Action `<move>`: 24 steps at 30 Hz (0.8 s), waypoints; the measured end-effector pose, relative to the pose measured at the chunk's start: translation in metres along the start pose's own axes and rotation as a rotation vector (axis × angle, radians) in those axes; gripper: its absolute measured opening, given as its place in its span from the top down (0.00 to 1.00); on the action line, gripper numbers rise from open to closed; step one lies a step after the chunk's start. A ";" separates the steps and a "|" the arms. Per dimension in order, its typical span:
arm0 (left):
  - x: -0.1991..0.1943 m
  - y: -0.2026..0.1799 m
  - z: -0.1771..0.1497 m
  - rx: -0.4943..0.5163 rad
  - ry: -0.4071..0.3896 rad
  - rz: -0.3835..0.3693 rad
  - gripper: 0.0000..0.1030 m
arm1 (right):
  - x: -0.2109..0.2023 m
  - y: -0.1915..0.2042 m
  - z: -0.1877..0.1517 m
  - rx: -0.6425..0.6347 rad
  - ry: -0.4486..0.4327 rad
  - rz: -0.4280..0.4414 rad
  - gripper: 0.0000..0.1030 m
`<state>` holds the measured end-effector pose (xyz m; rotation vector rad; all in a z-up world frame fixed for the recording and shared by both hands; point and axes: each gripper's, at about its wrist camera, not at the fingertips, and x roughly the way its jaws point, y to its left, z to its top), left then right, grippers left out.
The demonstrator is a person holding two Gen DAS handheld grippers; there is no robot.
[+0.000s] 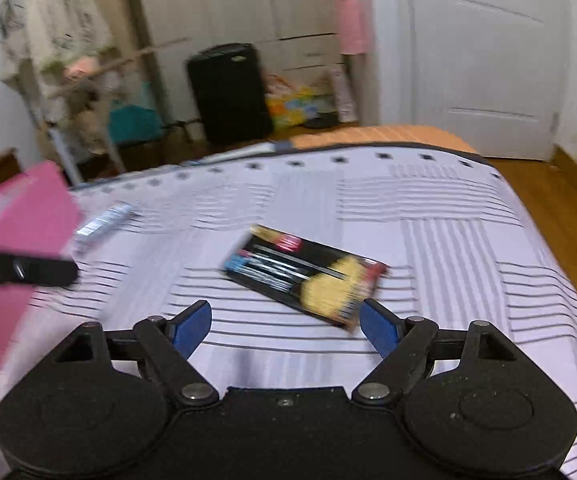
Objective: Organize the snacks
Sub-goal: 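Reach the left gripper to the third black NB pack and grasp it, then lift the third black pack with the left gripper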
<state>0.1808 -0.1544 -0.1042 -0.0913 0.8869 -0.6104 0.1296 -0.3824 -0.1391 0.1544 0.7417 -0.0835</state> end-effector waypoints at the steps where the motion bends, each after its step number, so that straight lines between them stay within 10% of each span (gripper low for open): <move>1: 0.008 -0.002 0.003 -0.006 0.008 0.000 0.41 | 0.005 -0.002 -0.002 -0.004 0.001 -0.013 0.18; 24: 0.153 -0.016 0.024 -0.126 0.061 -0.241 0.59 | 0.065 0.016 0.002 -0.087 -0.008 -0.067 0.00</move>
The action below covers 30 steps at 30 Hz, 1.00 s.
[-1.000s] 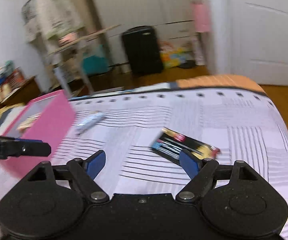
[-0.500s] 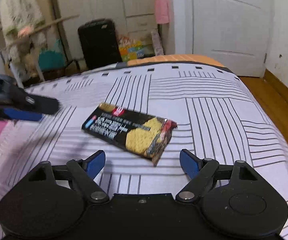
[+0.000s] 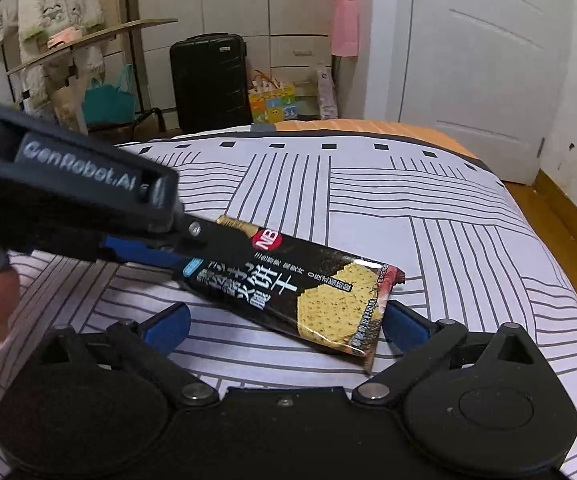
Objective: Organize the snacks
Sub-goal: 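Lift the third black pack with the left gripper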
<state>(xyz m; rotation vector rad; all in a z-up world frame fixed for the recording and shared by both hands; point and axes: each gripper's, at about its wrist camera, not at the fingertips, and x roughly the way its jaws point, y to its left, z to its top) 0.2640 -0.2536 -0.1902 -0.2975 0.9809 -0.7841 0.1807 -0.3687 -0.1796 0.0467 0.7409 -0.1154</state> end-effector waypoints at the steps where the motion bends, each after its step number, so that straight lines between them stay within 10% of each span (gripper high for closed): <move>1: -0.001 -0.001 -0.001 0.002 0.004 0.001 0.59 | -0.001 0.002 0.001 0.003 0.003 -0.006 0.00; 30: -0.142 -0.008 -0.035 0.055 0.003 0.113 0.55 | -0.118 0.103 0.011 -0.129 -0.070 0.045 0.00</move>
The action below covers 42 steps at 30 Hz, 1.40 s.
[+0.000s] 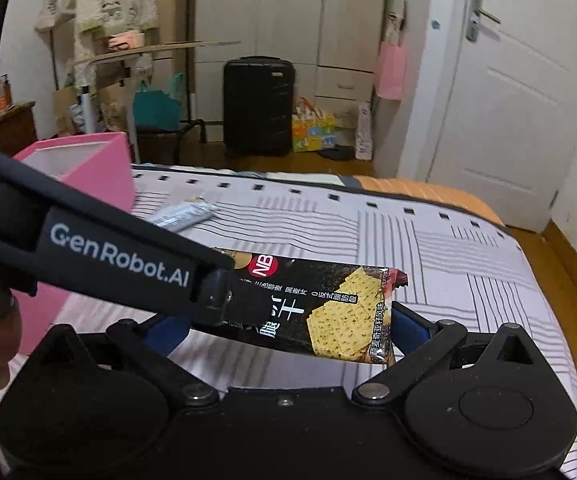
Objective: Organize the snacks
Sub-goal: 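Lift the third black pack with the left gripper, then lower the black pack into the pink box and open the left gripper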
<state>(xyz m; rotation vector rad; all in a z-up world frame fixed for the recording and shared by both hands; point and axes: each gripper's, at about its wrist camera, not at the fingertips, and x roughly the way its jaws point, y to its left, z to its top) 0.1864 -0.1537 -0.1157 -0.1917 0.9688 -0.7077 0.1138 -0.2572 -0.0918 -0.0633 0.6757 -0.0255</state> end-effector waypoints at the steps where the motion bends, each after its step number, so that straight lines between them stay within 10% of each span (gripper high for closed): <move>1: -0.006 0.000 0.000 -0.001 -0.002 0.003 0.55 | -0.006 0.004 0.002 -0.007 -0.003 0.006 0.00; 21: -0.177 0.055 -0.001 -0.031 -0.142 0.127 0.55 | -0.060 0.122 0.070 -0.289 -0.127 0.356 0.06; 29: -0.223 0.123 -0.006 -0.166 -0.197 0.218 0.55 | -0.017 0.156 0.086 -0.212 -0.008 0.548 0.33; 42: -0.222 0.191 -0.034 -0.261 -0.114 0.428 0.52 | 0.032 0.186 0.071 -0.162 0.116 0.669 0.35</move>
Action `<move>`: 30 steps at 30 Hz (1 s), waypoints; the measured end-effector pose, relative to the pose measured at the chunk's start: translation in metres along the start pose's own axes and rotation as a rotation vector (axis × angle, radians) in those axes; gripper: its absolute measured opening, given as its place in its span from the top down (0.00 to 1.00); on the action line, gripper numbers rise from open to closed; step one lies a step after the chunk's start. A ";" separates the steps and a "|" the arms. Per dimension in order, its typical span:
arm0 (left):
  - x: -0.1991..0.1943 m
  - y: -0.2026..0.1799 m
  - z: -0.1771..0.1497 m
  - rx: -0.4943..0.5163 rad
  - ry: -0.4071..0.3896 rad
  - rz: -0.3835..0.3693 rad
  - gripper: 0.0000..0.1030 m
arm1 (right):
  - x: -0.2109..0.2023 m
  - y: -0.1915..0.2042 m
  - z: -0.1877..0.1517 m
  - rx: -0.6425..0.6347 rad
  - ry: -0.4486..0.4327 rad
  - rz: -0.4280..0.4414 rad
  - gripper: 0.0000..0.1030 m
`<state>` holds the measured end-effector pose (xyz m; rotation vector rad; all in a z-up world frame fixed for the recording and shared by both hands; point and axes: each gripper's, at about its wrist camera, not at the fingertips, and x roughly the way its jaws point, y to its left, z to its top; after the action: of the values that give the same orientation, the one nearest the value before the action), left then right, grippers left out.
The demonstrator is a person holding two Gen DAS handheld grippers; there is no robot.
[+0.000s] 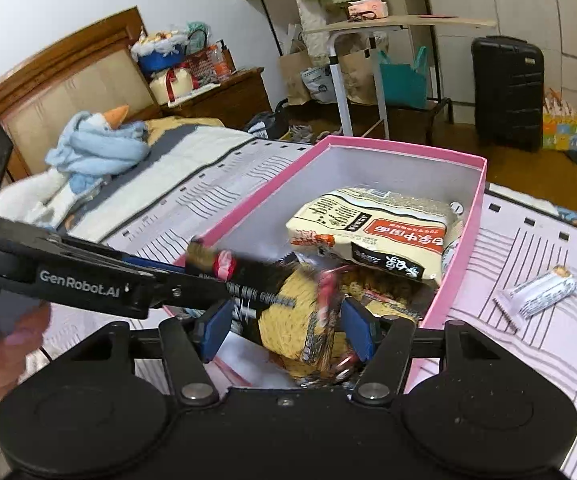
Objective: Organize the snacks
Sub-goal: 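Lower the black pack into the pink box and open the left gripper, then move the left gripper to the white snack bar and grasp it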
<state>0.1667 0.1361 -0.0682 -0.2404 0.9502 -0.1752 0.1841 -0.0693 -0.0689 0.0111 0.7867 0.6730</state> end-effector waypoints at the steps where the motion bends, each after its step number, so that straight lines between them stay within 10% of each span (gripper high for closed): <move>1: 0.002 0.000 -0.001 0.014 0.001 0.017 0.51 | -0.004 -0.002 -0.001 -0.003 -0.005 -0.006 0.34; 8: -0.010 -0.010 0.000 0.053 -0.061 0.088 0.43 | -0.057 -0.038 0.009 -0.008 -0.089 -0.080 0.30; 16: -0.015 -0.058 0.015 0.127 -0.077 -0.036 0.45 | -0.109 -0.096 0.024 0.025 -0.208 -0.151 0.28; 30: 0.076 -0.172 0.082 0.182 0.042 -0.177 0.58 | -0.045 -0.179 0.000 -0.061 -0.010 -0.160 0.15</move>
<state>0.2702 -0.0373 -0.0339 -0.1530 0.9480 -0.4294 0.2610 -0.2364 -0.0846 -0.1024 0.7491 0.5447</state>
